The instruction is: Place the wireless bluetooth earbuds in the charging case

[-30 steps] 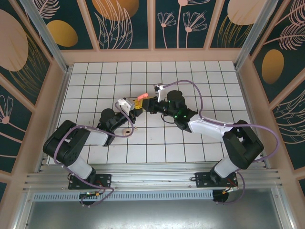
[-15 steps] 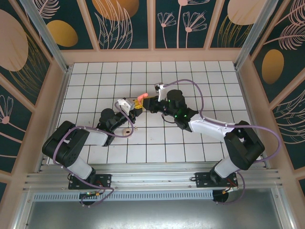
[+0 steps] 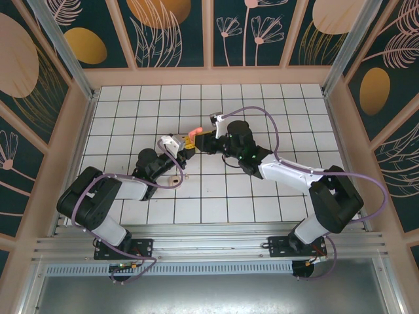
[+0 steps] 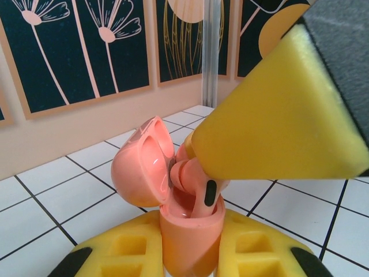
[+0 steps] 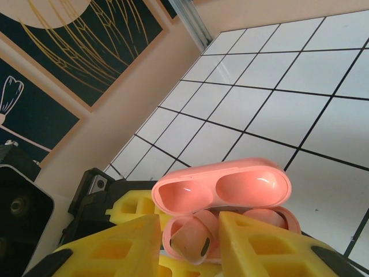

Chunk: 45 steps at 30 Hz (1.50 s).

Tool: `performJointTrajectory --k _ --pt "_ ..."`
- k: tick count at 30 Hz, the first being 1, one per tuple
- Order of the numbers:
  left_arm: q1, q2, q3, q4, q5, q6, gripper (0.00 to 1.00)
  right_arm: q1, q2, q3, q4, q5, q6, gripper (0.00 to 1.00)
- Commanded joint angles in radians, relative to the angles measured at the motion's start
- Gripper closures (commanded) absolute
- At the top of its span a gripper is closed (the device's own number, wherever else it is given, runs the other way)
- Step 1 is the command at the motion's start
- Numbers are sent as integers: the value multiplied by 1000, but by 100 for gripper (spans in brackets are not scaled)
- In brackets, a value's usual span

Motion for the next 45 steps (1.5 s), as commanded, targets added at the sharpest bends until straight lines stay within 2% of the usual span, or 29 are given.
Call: performJointTrajectory --k 1,8,18,24,31,38,45 --pt "-12 -46 19 101 75 19 92 -4 1 21 -12 26 -19 65" --pt "-13 -50 23 75 107 28 92 -5 -58 22 -1 15 -25 57" --pt "-13 -45 54 6 180 32 92 -15 -187 -14 -2 -29 -27 54" --pt "-13 -47 68 -17 198 33 92 -46 -250 -53 -11 -97 -12 64" --pt "-13 -45 79 -28 202 29 92 -56 -287 -87 -54 -152 -16 71" --pt "-11 -33 77 -6 201 8 92 -54 -247 -96 -56 -223 13 78" --pt "-12 -40 83 -11 200 7 92 -53 -196 -78 -62 -230 9 81"
